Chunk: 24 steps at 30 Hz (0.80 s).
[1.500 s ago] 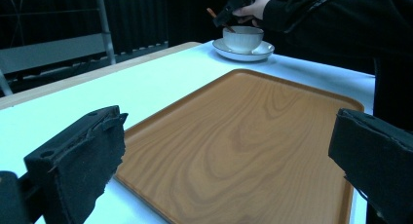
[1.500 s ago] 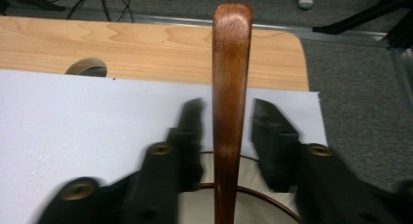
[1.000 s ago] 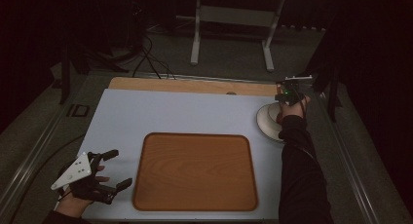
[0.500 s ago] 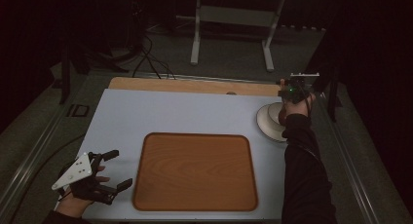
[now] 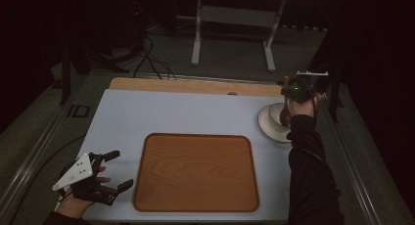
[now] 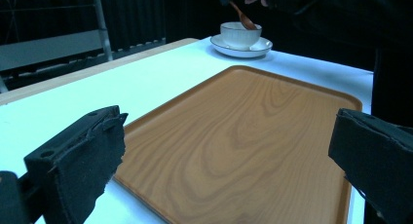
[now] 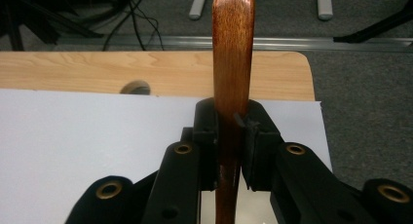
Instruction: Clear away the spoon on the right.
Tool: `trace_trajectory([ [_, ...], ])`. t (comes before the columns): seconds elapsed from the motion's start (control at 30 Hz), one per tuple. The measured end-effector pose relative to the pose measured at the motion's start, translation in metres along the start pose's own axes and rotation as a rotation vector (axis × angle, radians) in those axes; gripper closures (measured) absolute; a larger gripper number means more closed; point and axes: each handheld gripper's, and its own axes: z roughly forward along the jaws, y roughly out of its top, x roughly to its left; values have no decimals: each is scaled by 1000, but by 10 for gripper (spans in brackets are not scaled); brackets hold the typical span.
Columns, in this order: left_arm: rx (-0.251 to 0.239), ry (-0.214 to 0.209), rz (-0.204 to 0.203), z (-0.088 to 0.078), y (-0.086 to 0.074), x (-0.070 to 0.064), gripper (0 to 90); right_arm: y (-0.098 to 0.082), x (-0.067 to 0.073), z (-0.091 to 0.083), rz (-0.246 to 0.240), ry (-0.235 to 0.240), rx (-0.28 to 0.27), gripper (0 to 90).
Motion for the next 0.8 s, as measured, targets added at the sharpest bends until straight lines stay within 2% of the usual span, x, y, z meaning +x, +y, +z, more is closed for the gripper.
trace_trajectory([
  [0.37, -6, 1, 1, -1, 1, -1, 0, 6, -1, -25, 6, 11, -44, 787],
  [0.63, -7, -2, 3, -1, 1, -1, 0, 13, 9, -48, -16, 8, -58, 787],
  [0.8, -8, -3, 4, -1, 1, -1, 0, 10, 14, -62, -5, 19, -69, 788],
])
